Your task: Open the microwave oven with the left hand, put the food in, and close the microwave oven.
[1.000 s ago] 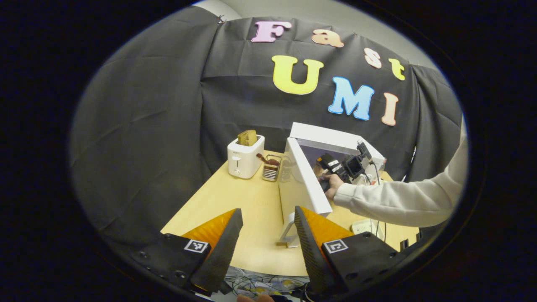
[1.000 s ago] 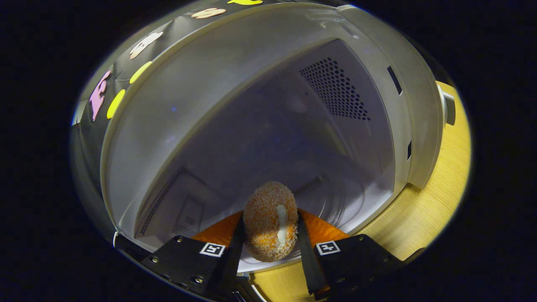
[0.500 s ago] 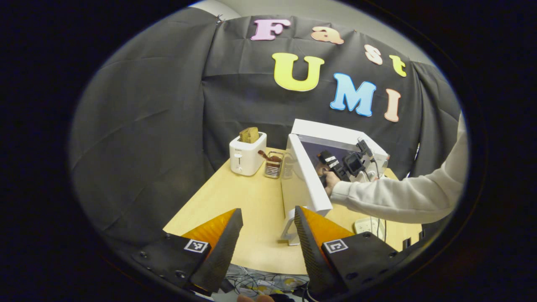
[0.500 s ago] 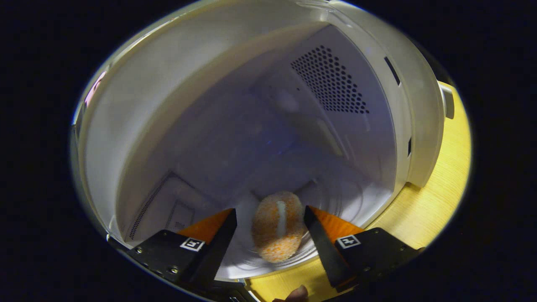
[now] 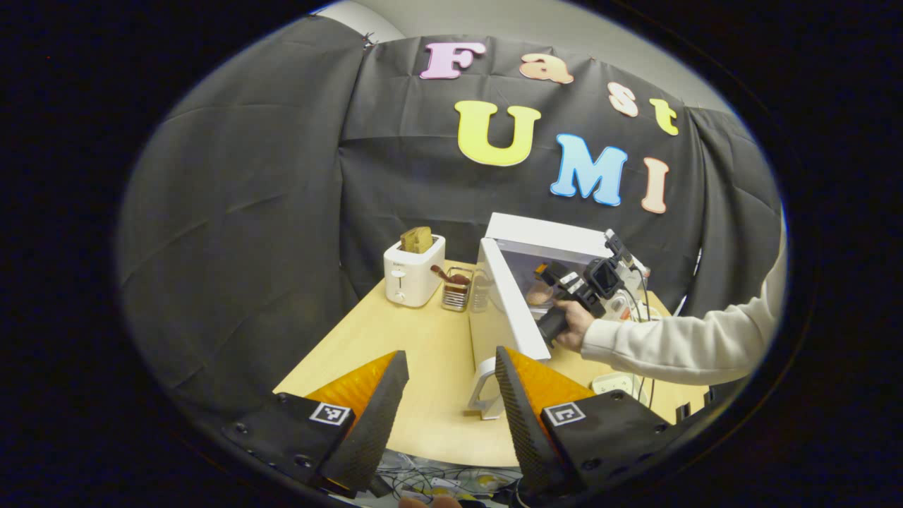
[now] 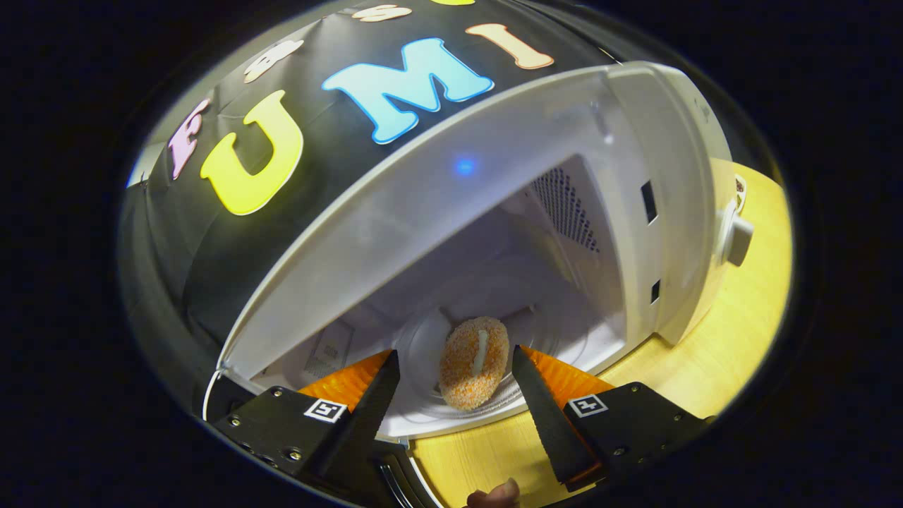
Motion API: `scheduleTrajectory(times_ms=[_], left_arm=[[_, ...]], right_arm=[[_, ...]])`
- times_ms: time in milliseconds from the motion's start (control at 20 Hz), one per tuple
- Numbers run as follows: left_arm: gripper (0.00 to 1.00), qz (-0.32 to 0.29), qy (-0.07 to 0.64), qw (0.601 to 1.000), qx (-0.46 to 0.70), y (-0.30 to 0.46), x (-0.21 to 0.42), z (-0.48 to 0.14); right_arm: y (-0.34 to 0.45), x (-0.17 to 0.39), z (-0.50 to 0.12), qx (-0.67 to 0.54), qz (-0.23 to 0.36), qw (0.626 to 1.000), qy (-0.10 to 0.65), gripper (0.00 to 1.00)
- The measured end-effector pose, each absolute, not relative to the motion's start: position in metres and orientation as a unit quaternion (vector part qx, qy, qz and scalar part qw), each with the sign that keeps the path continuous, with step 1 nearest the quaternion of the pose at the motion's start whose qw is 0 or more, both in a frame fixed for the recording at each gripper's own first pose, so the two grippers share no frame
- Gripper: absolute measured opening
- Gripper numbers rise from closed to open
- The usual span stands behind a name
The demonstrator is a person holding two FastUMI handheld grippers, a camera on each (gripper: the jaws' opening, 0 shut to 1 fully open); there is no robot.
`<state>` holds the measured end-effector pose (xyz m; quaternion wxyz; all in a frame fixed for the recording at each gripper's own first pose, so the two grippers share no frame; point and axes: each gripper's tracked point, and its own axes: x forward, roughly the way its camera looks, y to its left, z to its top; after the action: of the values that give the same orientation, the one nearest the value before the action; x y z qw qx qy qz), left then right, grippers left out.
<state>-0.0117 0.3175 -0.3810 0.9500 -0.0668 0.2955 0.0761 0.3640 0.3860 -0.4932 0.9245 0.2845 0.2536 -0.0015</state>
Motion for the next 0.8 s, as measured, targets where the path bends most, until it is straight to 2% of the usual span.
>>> scheduleTrajectory(times_ms=[50,100,150,200,250,300,350,450,600,650,700,750,800], left_arm=[[0.80,0.073,0.291,0.951,-0.070,0.320,-0.013,-0.380],[0.84,0.069,0.289,0.952,-0.072,0.322,-0.014,-0.382],[0.80,0.064,0.284,0.954,-0.075,0.325,-0.014,-0.382],[0.80,0.057,0.281,0.955,-0.078,0.326,-0.014,-0.384],[0.84,0.050,0.277,0.956,-0.080,0.328,-0.015,-0.385],[0.80,0.043,0.274,0.957,-0.081,0.331,-0.017,-0.388],[0.84,0.036,0.272,0.958,-0.082,0.333,-0.018,-0.389],[0.84,0.023,0.270,0.959,-0.085,0.338,-0.020,-0.397],[0.89,-0.002,0.264,0.960,-0.095,0.339,-0.013,-0.414],[0.85,-0.008,0.262,0.960,-0.094,0.340,-0.008,-0.420],[0.84,-0.012,0.263,0.960,-0.092,0.340,-0.001,-0.428],[0.89,-0.015,0.268,0.959,-0.090,0.339,0.004,-0.437],[0.87,-0.018,0.274,0.958,-0.088,0.336,0.010,-0.445]], right_arm=[[0.383,0.354,-0.485,0.271,0.007,0.929,0.253,0.98],[0.382,0.344,-0.478,0.261,0.019,0.932,0.253,0.98],[0.380,0.332,-0.471,0.252,0.031,0.933,0.255,0.98],[0.378,0.320,-0.464,0.242,0.039,0.934,0.258,0.98],[0.374,0.309,-0.458,0.235,0.045,0.936,0.259,0.98],[0.370,0.298,-0.452,0.229,0.048,0.937,0.259,0.98],[0.367,0.286,-0.445,0.227,0.052,0.937,0.261,0.98],[0.359,0.260,-0.429,0.221,0.059,0.938,0.259,0.98],[0.346,0.219,-0.404,0.197,0.077,0.945,0.248,0.98],[0.341,0.204,-0.395,0.189,0.085,0.947,0.245,0.98],[0.337,0.192,-0.386,0.183,0.092,0.948,0.245,0.98],[0.332,0.179,-0.377,0.182,0.101,0.947,0.245,0.98],[0.328,0.165,-0.367,0.182,0.114,0.945,0.246,0.98]])
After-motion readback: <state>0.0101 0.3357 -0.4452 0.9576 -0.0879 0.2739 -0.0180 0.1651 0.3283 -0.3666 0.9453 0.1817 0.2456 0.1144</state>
